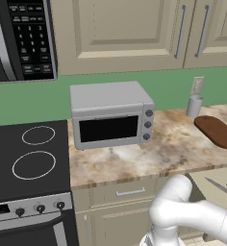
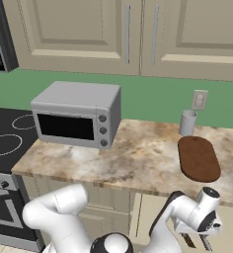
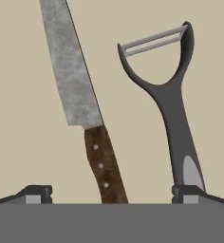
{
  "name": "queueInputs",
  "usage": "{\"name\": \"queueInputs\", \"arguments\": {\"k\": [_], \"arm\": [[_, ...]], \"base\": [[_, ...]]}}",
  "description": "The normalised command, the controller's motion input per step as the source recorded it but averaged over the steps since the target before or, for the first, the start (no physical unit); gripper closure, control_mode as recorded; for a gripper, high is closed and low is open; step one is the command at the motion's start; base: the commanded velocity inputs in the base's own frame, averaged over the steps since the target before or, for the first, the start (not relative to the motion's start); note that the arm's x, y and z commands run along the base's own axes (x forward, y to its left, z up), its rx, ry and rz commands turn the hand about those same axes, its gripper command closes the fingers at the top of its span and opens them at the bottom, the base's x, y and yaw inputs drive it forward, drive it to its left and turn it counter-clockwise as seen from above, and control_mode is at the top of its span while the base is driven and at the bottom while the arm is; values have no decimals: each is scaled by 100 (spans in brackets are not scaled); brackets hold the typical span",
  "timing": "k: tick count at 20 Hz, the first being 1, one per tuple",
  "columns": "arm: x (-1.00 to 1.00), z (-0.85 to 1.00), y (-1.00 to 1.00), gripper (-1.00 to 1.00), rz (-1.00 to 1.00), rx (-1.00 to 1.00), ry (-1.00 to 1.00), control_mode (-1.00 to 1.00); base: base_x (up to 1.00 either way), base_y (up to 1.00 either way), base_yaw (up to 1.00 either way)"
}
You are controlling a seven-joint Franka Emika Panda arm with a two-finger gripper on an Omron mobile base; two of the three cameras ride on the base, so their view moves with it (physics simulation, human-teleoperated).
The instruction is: Open the drawer on the right and place the cutting tools on the cutting board.
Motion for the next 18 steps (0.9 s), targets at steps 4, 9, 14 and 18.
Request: {"name": "queueInputs", "arguments": {"k": [4, 9, 14, 18], "arm": [[6, -19, 0, -100, 0, 1, 0, -100], [0, -23, 0, -100, 0, 1, 2, -100], [0, -19, 0, -100, 0, 0, 3, -100], [0, -18, 0, -100, 0, 0, 1, -100]], "base": [[0, 0, 0], [0, 0, 0], [0, 0, 0], [0, 0, 0]]}}
